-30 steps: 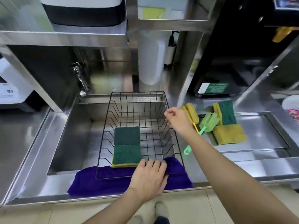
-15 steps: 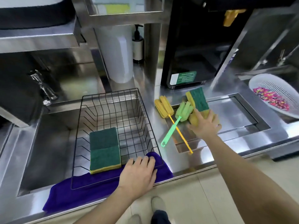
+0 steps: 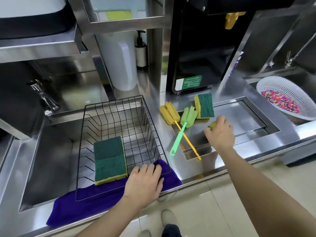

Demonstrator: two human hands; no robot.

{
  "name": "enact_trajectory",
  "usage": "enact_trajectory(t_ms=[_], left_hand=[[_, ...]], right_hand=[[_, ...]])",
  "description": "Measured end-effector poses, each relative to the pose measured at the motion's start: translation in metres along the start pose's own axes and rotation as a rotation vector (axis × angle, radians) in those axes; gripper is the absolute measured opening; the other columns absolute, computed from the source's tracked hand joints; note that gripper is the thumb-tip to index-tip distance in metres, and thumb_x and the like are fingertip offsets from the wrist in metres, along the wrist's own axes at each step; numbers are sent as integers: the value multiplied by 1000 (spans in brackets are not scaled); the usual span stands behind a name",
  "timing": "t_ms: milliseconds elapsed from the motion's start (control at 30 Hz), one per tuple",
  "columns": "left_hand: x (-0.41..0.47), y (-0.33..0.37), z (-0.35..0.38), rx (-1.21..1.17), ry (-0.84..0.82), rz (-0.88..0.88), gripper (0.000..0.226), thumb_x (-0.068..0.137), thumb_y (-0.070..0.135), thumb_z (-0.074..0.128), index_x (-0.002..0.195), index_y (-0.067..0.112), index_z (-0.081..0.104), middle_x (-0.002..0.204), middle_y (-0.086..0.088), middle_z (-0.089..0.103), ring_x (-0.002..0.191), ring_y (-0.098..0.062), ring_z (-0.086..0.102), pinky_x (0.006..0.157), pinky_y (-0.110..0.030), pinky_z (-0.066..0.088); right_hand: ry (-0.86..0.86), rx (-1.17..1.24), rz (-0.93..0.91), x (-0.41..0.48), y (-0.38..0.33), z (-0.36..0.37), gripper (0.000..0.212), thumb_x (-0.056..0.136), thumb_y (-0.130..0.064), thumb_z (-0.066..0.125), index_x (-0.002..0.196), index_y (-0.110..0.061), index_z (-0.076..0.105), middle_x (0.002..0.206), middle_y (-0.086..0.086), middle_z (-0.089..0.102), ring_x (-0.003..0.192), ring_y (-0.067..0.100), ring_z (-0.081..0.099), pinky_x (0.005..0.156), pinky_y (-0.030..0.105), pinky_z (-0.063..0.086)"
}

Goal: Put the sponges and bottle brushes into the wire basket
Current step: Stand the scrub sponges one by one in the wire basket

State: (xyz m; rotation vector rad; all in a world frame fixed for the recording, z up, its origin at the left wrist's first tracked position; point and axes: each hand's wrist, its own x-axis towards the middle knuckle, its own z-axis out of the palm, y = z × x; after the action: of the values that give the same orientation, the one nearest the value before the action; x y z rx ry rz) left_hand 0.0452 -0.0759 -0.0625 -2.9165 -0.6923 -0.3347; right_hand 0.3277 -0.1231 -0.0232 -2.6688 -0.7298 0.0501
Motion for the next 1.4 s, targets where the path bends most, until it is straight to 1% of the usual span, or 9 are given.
enact_trajectory(t_ms=[200, 333, 500, 633, 733, 867, 1033, 1333, 1400], left_hand=[[-9, -8, 3, 17, 54, 37, 42, 85, 39, 41, 109, 11, 61, 81, -6, 63, 68, -26, 57, 59, -38, 46], [-20, -21, -1, 27, 90, -7, 40, 83, 39, 42, 108, 12, 58, 81, -4, 61, 70, -24, 56, 61, -38, 45], [-45, -48, -7, 60, 94, -96, 37, 80, 39, 42, 98, 11, 58, 80, -5, 61, 69, -24, 55, 61, -36, 44], [-66, -69, -9, 77, 98, -180, 35, 81, 37, 46, 97, 10, 60, 82, -5, 62, 71, -24, 55, 64, -36, 43], [-76, -76, -8, 99, 132, -210, 31, 81, 37, 52, 95, 11, 61, 82, -3, 61, 72, -23, 53, 65, -35, 41], [-77, -76, -4, 122, 171, -213, 31, 77, 37, 59, 94, 11, 59, 81, -3, 60, 73, -22, 52, 67, -36, 39], [-79, -74, -2, 107, 171, -236, 29, 79, 36, 59, 94, 12, 60, 82, -2, 60, 73, -21, 52, 66, -35, 39], [-80, -70, -4, 87, 133, -289, 27, 81, 37, 57, 94, 14, 60, 82, 0, 61, 74, -19, 52, 66, -33, 38], [-79, -70, -5, 88, 133, -293, 26, 80, 37, 58, 94, 14, 60, 81, 0, 60, 73, -19, 51, 65, -33, 37]], right_hand=[[174, 310, -43, -3, -43, -43, 45, 88, -22, 49, 130, -8, 39, 114, 23, 60, 97, 45, 56, 81, 46, 44], [88, 601, -162, -5, -89, -44, 42, 90, -22, 45, 132, -20, 49, 97, 6, 57, 87, 25, 51, 85, 38, 44], [-223, 1091, 67, -17, -155, -23, 16, 94, -26, 49, 103, -16, 57, 86, -3, 52, 74, 15, 58, 46, 35, 60], [-523, 1267, 109, -32, -200, -1, 26, 87, -16, 64, 100, -16, 42, 98, 2, 57, 81, 19, 64, 55, 35, 60], [-709, 1342, 179, -39, -224, 19, 32, 87, 0, 55, 108, -21, 44, 117, 5, 52, 101, 28, 59, 72, 45, 57], [-813, 1316, 244, -43, -246, 49, 58, 86, 4, 55, 135, -17, 35, 131, 6, 47, 111, 32, 55, 78, 51, 55], [-913, 1198, 268, -51, -264, 82, 43, 87, -1, 55, 129, -1, 48, 128, 20, 58, 109, 36, 60, 61, 39, 56], [-892, 996, 169, -52, -270, 132, 61, 75, -19, 67, 130, -4, 46, 122, 16, 63, 114, 34, 60, 96, 45, 48], [-950, 978, 175, -58, -270, 133, 49, 80, -17, 64, 125, -5, 48, 116, 15, 64, 106, 31, 62, 93, 47, 50]])
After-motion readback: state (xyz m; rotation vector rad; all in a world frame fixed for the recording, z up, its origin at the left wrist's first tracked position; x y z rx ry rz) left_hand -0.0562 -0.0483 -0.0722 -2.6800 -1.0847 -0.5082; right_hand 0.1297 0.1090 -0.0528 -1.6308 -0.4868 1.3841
